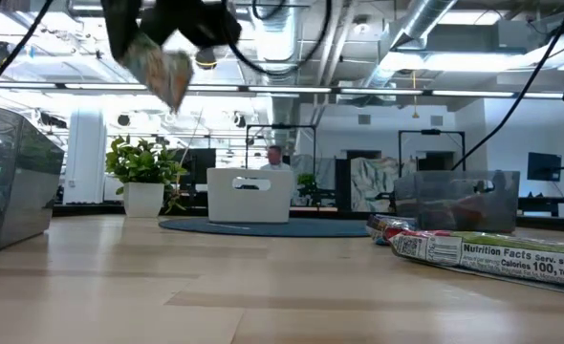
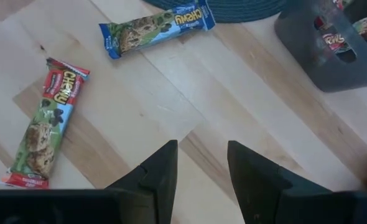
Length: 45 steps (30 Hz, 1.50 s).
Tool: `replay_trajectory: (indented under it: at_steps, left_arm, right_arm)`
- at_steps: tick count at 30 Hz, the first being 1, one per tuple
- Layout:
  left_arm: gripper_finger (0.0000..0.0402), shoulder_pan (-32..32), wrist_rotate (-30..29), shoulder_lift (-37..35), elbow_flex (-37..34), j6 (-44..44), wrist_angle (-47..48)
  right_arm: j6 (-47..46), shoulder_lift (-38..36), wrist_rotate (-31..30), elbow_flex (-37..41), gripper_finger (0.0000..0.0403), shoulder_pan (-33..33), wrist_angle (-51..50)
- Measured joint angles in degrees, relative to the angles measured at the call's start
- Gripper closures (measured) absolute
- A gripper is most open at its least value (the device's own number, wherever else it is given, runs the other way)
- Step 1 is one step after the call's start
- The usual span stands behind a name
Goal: Pick and place Granola Bars by type
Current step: Put the yellow granola bar into the bottom black bin
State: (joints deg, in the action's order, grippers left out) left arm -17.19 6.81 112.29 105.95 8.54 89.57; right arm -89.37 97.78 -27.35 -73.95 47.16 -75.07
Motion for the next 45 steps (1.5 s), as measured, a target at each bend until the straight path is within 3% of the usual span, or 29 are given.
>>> replay_trajectory:
  at_steps: [8,12,19,26,36,45]
  left_arm:
    - [0.0329,-2.40,-3.29,-8.44,-0.37,-7.13,0.38]
    - [0.0329,-4.46,-6.56,-13.90,-4.78,-11.55,0.51]
    - [0.0329,-8.62,-8.72,-24.35,-21.06,-20.99,-0.75]
    - [0.0329,-11.40,-8.72,-32.85,-38.10,-31.39,-11.40]
    - [0.0329,-15.88,-5.72,-34.87,-49.24,-31.40,-18.50]
    - [0.0329,-17.57,-8.91,-34.84,-51.12,-31.70,-18.31]
  right_arm:
    - [1.29,0.02,-0.26,0.00,0.0269,-0.07,-0.13]
    - [1.32,0.00,-1.40,0.00,0.0269,-0.07,0.07]
    - [1.36,0.00,-3.28,0.00,0.0269,-1.58,0.28]
    - [4.17,0.00,-4.50,0.00,0.0269,-4.97,1.16]
    - [14.18,0.01,-1.43,0.00,0.0269,-9.22,8.88]
    - [15.94,0.00,-0.99,0.00,0.0269,-10.20,10.16]
